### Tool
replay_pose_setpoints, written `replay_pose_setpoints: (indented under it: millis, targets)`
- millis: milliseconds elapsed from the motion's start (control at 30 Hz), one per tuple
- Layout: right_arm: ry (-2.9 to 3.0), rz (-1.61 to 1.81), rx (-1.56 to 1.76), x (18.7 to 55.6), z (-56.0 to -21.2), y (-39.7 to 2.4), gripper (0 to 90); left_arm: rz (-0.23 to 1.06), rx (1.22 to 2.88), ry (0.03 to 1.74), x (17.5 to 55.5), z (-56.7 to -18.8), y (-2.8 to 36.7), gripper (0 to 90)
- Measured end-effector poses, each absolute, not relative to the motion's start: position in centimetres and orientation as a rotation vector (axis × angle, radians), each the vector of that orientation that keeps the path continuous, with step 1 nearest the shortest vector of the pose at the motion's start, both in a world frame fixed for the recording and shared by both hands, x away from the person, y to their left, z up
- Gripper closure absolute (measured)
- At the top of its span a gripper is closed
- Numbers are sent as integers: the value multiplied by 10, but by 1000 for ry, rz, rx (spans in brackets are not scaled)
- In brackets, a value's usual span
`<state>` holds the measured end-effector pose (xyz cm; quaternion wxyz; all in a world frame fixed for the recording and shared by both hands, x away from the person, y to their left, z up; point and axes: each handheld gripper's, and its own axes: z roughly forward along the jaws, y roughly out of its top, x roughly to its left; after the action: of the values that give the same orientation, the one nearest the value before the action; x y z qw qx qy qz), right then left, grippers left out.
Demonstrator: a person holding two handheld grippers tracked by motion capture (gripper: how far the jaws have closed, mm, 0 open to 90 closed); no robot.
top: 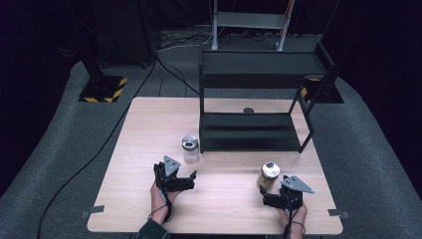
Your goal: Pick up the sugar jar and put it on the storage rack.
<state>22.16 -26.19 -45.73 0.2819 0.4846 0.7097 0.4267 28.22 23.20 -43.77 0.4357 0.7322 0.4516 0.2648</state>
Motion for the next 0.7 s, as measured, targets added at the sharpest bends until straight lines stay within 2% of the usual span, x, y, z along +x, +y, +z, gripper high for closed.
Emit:
replay_pose_setpoints:
  millis: [700]
  targets:
    - [1908, 1142, 1296, 222, -457, -262, 0, 625, 1856, 1111, 351, -432, 217, 0]
